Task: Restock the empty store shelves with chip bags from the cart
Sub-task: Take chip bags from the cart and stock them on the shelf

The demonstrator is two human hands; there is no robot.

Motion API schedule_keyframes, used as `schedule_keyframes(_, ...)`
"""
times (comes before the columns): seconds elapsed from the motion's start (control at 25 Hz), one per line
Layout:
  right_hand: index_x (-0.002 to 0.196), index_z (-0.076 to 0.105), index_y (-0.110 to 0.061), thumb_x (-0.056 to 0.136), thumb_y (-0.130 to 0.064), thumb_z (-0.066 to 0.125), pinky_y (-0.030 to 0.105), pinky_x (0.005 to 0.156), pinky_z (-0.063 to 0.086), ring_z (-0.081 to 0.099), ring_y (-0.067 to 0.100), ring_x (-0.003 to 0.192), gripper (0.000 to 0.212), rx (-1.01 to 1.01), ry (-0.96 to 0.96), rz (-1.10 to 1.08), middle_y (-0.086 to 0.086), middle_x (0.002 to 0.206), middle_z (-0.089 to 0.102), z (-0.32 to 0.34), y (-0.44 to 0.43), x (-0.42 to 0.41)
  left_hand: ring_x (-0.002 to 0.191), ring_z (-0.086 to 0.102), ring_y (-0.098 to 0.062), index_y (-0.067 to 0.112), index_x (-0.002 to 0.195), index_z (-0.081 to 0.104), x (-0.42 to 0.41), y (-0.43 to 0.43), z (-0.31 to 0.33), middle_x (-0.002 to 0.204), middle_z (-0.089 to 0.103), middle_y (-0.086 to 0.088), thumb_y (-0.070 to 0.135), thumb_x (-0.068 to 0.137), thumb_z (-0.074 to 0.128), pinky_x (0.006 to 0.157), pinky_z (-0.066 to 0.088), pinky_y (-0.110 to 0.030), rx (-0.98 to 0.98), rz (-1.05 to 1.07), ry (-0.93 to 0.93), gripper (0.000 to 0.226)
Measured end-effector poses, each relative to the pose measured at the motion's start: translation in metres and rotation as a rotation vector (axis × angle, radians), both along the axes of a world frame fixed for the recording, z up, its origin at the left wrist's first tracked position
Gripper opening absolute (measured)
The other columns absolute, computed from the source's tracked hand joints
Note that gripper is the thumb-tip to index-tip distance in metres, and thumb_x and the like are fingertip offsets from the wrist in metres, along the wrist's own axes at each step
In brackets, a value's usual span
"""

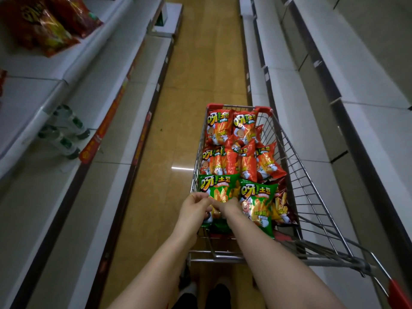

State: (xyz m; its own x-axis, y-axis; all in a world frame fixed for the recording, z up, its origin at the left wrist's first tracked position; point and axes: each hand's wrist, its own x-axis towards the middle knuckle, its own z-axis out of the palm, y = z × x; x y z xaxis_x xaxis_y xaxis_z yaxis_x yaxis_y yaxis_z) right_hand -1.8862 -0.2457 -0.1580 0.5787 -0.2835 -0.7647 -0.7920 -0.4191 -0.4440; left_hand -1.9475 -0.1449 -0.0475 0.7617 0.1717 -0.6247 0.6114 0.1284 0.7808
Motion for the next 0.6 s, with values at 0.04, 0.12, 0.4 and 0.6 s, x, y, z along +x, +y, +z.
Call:
schedule_keyframes(0.04, 0.133, 0.036, -0.004, 0.076, -0.043, 0.072, 0.038, 0.093, 0.048, 0.053, 0.033, 0.115, 0.078, -0.009, -0.033, -0.019, 0.015, 0.129, 0.051, 0.007, -0.004, 0.002, 0.083, 0.057, -0.015, 0.01, 0.1, 0.056, 0.002, -0.001, 0.003, 0.091, 0.06, -0.005, 0.009, 0.092, 0.054, 0.068, 0.049, -0.024, -0.004, 0.001, -0.017, 0.009)
schedule_keyframes(0.12, 0.133, 0.037, -0.006, 0.076, -0.046, 0.071, 0.041, 0.096, 0.046, 0.052, 0.034, 0.116, 0.078, 0.02, -0.099, -0.084, 0.014, 0.13, 0.051, 0.019, -0.015, 0.004, 0.086, 0.057, -0.014, 0.012, 0.098, 0.055, 0.006, -0.005, 0.011, 0.096, 0.06, -0.005, 0.011, 0.092, 0.055, 0.065, 0.047, -0.022, 0.0, -0.013, -0.053, 0.006)
schedule_keyframes(0.4, 0.141, 0.034, -0.015, 0.06, -0.058, 0.076, 0.046, 0.101, 0.042, 0.049, 0.028, 0.124, 0.101, 0.236, -0.492, -0.234, 0.005, 0.136, 0.051, 0.102, -0.057, -0.02, 0.105, 0.052, -0.018, 0.013, 0.127, 0.044, 0.013, -0.025, 0.048, 0.12, 0.051, -0.005, 0.021, 0.087, 0.065, 0.083, 0.041, -0.028, -0.012, -0.07, -0.24, 0.046)
schedule_keyframes(0.6, 0.121, 0.052, -0.023, 0.065, -0.047, 0.078, 0.042, 0.089, 0.052, 0.064, 0.016, 0.101, 0.067, 0.231, -0.797, -0.24, -0.005, 0.11, 0.066, 0.177, -0.075, -0.072, 0.114, 0.046, -0.009, 0.02, 0.147, 0.026, -0.002, -0.04, 0.082, 0.125, 0.043, 0.005, 0.03, 0.084, 0.067, 0.075, 0.044, -0.012, -0.1, -0.309, -0.406, 0.076)
